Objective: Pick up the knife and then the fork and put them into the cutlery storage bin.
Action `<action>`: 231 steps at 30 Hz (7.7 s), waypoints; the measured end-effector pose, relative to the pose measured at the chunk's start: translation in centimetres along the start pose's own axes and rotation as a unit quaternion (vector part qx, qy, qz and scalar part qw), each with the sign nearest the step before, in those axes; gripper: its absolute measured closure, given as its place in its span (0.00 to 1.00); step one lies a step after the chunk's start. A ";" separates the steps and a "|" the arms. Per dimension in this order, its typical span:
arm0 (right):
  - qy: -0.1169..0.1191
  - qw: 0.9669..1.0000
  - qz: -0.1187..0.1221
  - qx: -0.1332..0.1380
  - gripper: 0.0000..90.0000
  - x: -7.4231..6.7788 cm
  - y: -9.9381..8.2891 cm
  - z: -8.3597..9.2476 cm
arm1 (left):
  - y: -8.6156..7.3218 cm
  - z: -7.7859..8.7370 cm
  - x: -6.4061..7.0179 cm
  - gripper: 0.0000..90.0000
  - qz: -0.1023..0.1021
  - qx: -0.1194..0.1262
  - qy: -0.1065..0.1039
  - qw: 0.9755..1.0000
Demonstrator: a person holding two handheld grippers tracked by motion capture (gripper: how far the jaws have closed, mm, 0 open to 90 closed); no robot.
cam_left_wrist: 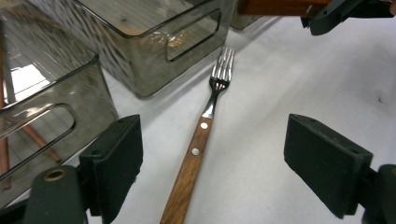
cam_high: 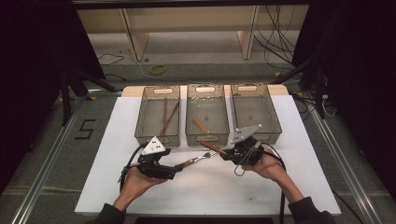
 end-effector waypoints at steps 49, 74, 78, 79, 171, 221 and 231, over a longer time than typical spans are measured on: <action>-0.108 0.986 -0.125 0.023 0.90 11.3 2.7 2.7 | -1.2 1.0 -1.5 0.20 0.022 0.024 0.016 0.999; -0.156 0.969 -0.191 0.003 0.90 16.5 1.5 2.6 | -1.2 1.1 -1.6 0.20 0.022 0.025 0.015 0.999; -0.166 0.965 -0.205 0.000 0.90 17.4 1.0 2.6 | -1.2 1.1 -1.6 0.20 0.022 0.025 0.015 0.999; -0.166 0.964 -0.209 0.000 0.90 17.5 0.9 2.6 | -1.2 1.1 -1.6 0.20 0.023 0.025 0.015 0.999; -0.055 0.990 -0.123 0.049 0.38 4.0 -0.1 3.4 | -1.6 -2.5 -1.8 0.41 -0.027 -0.171 0.024 0.985; -0.040 0.990 -0.125 0.045 0.41 3.2 -0.7 3.0 | -2.8 -5.1 -1.5 0.82 -0.116 -0.292 0.031 0.949; -0.039 0.991 -0.122 0.044 0.41 3.0 -0.6 2.8 | -2.8 -5.0 -1.3 0.84 -0.131 -0.279 0.033 0.951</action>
Point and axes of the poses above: each handheld gripper's, and its own axes: z roughly backward along the jaws, y roughly out of its top, x roughly to its right, the point moved 8 cm from there along -z, roughly forward along the jaws, and after that the axes turned 7 degrees about z, right-handed, at the moved point
